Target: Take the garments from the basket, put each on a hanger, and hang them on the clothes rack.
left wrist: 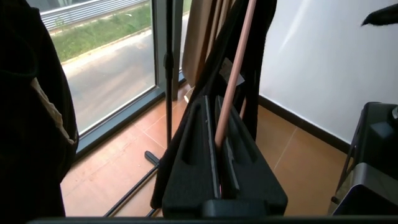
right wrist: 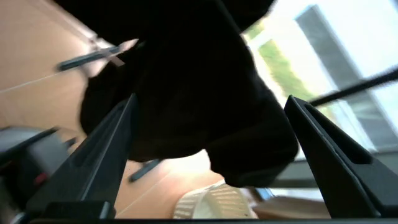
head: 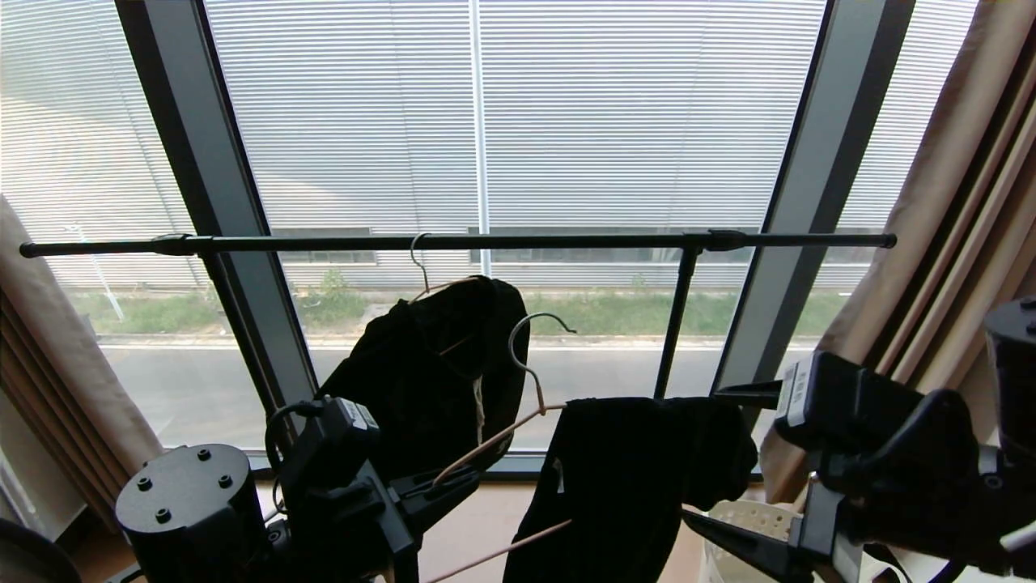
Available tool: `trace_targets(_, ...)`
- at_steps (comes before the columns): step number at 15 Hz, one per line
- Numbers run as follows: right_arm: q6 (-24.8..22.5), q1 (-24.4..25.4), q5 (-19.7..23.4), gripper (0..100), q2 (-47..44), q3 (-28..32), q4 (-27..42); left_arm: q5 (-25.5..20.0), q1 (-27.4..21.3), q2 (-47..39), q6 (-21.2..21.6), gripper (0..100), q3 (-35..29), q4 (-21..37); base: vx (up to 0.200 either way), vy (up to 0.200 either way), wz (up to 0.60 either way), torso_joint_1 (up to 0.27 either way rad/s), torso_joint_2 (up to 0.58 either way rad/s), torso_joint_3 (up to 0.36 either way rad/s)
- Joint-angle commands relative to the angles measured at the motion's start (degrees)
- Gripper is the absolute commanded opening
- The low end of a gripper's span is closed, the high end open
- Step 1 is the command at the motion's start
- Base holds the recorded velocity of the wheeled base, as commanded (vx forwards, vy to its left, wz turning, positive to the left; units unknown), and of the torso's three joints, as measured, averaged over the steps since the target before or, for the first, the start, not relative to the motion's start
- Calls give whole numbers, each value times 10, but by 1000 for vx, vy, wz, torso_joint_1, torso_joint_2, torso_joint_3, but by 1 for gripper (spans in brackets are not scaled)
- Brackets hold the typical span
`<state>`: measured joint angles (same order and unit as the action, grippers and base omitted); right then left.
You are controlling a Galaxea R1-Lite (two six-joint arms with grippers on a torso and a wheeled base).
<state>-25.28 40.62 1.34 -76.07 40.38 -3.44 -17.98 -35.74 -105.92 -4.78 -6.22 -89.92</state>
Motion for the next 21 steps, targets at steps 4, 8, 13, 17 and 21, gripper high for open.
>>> trace_targets(4, -126, -163, 255, 100, -100, 132, 85, -37, -3, 8, 1, 0, 12, -1, 0, 0, 0, 0, 0, 0)
trace_targets(8, -213, -165, 356, 100, -189, 198, 158, -37, -13, 16, 1, 0, 15, -1, 0, 0, 0, 0, 0, 0)
trace_targets(13, -235, -149, 373, 100, -222, 240, 229, -38, -21, 27, 1, 0, 20, -1, 0, 0, 0, 0, 0, 0)
trace_targets(17, -234, -142, 373, 100, -235, 241, 237, -38, -28, 27, 1, 0, 22, -1, 0, 0, 0, 0, 0, 0)
trace_targets(21, -236, -142, 372, 100, -234, 248, 258, -38, -28, 27, 1, 0, 24, -1, 0, 0, 0, 0, 0, 0)
